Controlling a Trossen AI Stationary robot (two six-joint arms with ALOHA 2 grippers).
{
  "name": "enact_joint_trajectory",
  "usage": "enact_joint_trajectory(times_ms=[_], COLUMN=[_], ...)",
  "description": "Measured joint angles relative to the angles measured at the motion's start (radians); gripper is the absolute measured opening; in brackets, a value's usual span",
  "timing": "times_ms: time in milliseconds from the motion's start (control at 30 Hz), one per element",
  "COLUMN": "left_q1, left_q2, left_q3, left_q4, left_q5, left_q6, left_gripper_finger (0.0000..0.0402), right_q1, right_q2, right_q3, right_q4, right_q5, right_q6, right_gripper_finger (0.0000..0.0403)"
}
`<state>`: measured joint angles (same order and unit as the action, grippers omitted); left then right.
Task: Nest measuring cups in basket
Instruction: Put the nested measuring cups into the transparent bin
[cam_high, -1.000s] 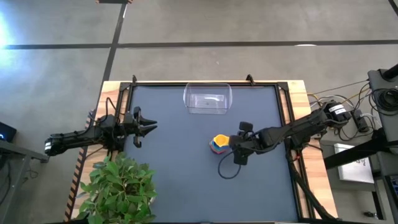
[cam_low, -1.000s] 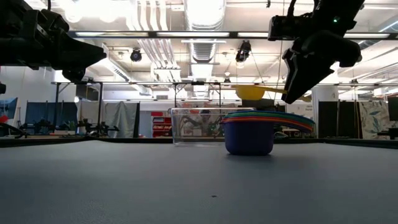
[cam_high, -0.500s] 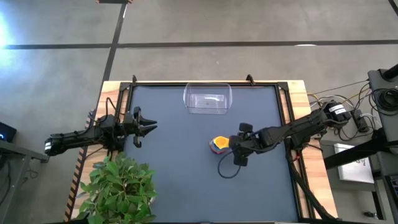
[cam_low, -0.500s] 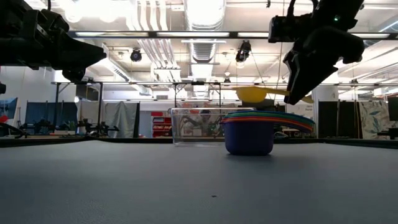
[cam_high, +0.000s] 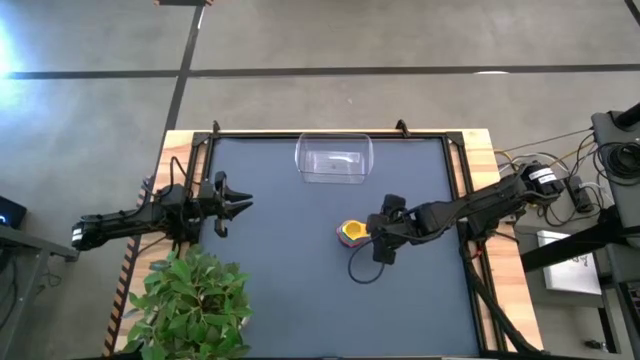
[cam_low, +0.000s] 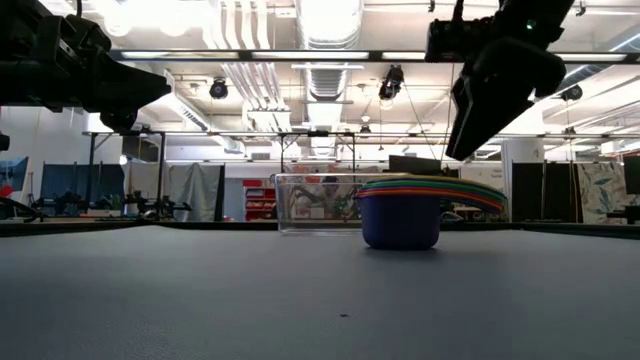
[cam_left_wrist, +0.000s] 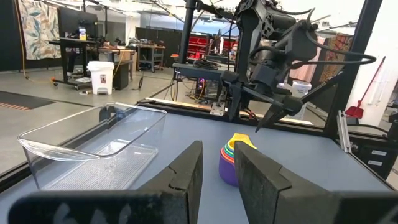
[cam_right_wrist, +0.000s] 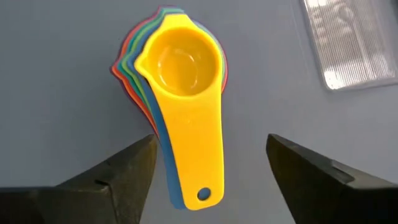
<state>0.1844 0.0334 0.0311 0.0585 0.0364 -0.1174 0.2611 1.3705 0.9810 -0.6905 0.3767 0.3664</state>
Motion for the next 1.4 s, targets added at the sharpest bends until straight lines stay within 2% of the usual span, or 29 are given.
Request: enact_joint_trajectory(times_ms=[200,333,433,700,833,900,1000,1400], left_q1=[0.0,0.0,0.0,0.0,0.0,0.0,0.0,0.0], left_q2=[0.0,0.0,0.0,0.0,0.0,0.0,0.0,0.0], left_q3=[0.0,0.0,0.0,0.0,0.0,0.0,0.0,0.0], left_q4=[0.0,0.0,0.0,0.0,0.0,0.0,0.0,0.0], left_q5=[0.0,0.0,0.0,0.0,0.0,0.0,0.0,0.0], left_q6=[0.0,0.0,0.0,0.0,0.0,0.0,0.0,0.0], left_gripper_finger=[0.0075,0.0075,0.0075,0.0075,0.0075,0.0075,0.0075,0.0075], right_q1=[0.0,0.0,0.0,0.0,0.0,0.0,0.0,0.0], right_q2=[0.0,0.0,0.0,-0.001,-0.001,-0.001,-0.001,-0.002], right_q3=[0.029,0.033,0.033,0.033,0.033,0.033,0.033,0.034], right_q4=[-0.007,-0.009,-0.017,-0.023,-0.024,-0.032,-0.057,-0.122], right_q5=[0.001,0.004,0.015,0.001,-0.072,-0.103,-0.123,-0.122], right_q6=[-0.018,-0.018,-0.019,-0.025,-0.023,-0.027,-0.039,-0.032], right_gripper_finger=[0.0312,0.0288,0.024,0.006,0.0028,0.0032,0.006,0.0272])
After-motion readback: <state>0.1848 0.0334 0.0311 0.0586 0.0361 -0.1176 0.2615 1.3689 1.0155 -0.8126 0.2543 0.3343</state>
